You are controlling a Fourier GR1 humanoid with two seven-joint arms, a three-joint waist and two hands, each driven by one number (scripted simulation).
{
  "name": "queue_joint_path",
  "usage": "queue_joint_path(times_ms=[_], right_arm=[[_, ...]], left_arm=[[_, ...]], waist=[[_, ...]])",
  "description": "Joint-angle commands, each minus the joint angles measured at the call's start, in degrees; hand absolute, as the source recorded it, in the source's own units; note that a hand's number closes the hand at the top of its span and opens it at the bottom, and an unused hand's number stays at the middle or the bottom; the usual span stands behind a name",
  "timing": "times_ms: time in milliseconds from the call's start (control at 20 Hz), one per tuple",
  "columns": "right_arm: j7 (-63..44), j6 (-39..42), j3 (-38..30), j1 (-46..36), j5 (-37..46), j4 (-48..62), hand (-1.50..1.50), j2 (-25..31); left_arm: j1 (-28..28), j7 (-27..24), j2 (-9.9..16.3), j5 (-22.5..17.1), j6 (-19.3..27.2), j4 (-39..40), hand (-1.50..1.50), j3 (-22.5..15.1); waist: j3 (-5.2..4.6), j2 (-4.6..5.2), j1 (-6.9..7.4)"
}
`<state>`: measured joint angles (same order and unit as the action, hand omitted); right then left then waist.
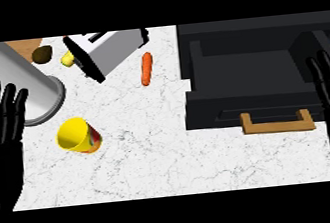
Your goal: Pick up the cup, place it into the drawer and close the drawer
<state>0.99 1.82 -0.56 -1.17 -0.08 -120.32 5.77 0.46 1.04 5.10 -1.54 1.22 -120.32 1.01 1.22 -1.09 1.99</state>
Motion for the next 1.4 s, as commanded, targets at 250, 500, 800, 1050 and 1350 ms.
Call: queue_joint_path(times_ms=[250,500,800,1050,1350], right_arm=[[1.28,-0.12,0.01,1.53,0.1,-1.15,-1.5,-0.69],[-2.75,5.02,2.52,-0.43,-1.99,5.93,-1.5,1.64],[-6.56,6.04,-1.13,-4.54,-4.63,6.62,-1.5,2.9],[-7.64,5.77,-2.41,-9.86,-5.03,9.89,-1.5,3.26],[-4.97,4.68,0.18,-9.21,-0.95,11.62,-1.5,1.1]], left_arm=[[0.01,-6.44,13.68,-22.91,-23.16,5.97,-1.5,10.82],[-0.44,-0.63,13.61,-32.85,-25.22,21.6,-1.5,15.3],[-5.76,-2.35,14.59,-27.88,-27.05,31.64,-1.5,15.99],[-7.33,-7.73,13.62,-22.62,-29.53,42.58,-1.5,14.96],[-6.13,-15.42,14.84,-17.25,-32.54,50.18,-1.5,16.13]], waist=[[-1.38,1.13,-1.93],[-1.3,1.4,-1.98],[-1.23,1.13,-2.18],[-1.25,1.18,-2.19],[-1.24,1.11,-2.01]])
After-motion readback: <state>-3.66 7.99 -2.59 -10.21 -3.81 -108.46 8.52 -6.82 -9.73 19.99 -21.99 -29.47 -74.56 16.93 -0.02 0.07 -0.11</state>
